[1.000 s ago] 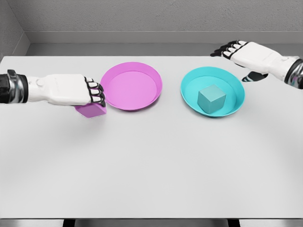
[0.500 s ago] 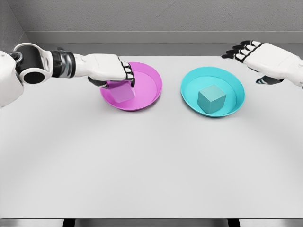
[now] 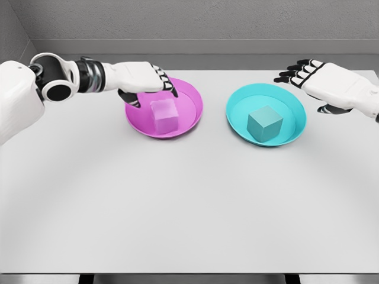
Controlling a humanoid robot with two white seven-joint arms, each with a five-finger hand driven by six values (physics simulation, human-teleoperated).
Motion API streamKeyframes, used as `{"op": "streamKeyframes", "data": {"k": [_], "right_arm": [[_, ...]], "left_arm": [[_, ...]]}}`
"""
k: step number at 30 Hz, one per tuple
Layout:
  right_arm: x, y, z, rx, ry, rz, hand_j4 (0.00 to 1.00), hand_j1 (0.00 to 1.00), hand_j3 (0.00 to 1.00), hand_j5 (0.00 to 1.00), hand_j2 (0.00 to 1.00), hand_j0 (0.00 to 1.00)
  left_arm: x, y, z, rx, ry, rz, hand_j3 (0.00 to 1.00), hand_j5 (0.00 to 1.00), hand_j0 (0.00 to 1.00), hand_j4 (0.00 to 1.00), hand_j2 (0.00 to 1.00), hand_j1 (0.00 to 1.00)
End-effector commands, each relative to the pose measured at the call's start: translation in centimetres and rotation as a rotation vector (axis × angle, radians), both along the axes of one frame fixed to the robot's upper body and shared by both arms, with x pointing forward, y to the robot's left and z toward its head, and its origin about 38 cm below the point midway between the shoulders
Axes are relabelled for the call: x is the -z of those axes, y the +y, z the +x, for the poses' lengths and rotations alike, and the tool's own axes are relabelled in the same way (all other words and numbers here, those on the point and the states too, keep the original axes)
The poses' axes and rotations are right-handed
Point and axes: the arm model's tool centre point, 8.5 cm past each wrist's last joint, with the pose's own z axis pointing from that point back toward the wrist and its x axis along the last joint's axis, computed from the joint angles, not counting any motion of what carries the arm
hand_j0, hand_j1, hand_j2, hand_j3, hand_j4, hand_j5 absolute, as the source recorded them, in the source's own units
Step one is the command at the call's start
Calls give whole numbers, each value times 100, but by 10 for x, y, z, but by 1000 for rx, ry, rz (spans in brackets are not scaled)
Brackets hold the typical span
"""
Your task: Place the blocks in the corresponding plates according to their colors
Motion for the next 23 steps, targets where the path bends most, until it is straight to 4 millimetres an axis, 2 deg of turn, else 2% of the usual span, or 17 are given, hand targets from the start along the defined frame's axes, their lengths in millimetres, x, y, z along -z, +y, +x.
{"op": "streamKeyframes", "data": {"k": [1,3,5,7,9,10,12,13,15,16,23], "right_arm": [[-1,0,0,1,0,4,100,100,100,100,100,100],[-1,0,0,1,0,4,100,100,100,100,100,100],[-1,0,0,1,0,4,100,100,100,100,100,100],[-1,0,0,1,0,4,100,100,100,100,100,100],[0,0,0,1,1,4,100,100,100,100,100,100],[0,0,0,1,1,4,100,100,100,100,100,100],[0,-1,0,2,1,3,100,100,100,100,100,100],[0,-1,0,2,1,3,100,100,100,100,100,100],[0,-1,0,2,1,3,100,100,100,100,100,100],[0,0,0,1,1,4,100,100,100,100,100,100],[0,-1,0,2,1,3,100,100,100,100,100,100]], "left_arm": [[-1,2,3,-19,3,-14,100,100,100,100,100,100],[-1,2,2,-19,4,-16,100,100,100,100,100,100],[-12,6,-4,7,12,-61,100,100,100,100,100,100],[-38,45,-37,78,58,-160,100,100,100,100,100,100],[-65,94,-65,38,64,-202,100,100,100,100,100,100],[-62,109,-73,14,79,-197,100,100,100,100,100,100],[-78,145,-79,-63,47,-226,100,100,100,100,100,100],[-78,160,-83,-98,45,-226,100,100,100,100,100,100],[-57,163,-87,-112,94,-221,100,100,100,100,100,100],[-54,166,-88,-119,103,-227,100,100,100,100,100,100],[-55,167,-87,-125,111,-253,100,100,100,100,100,100]]}}
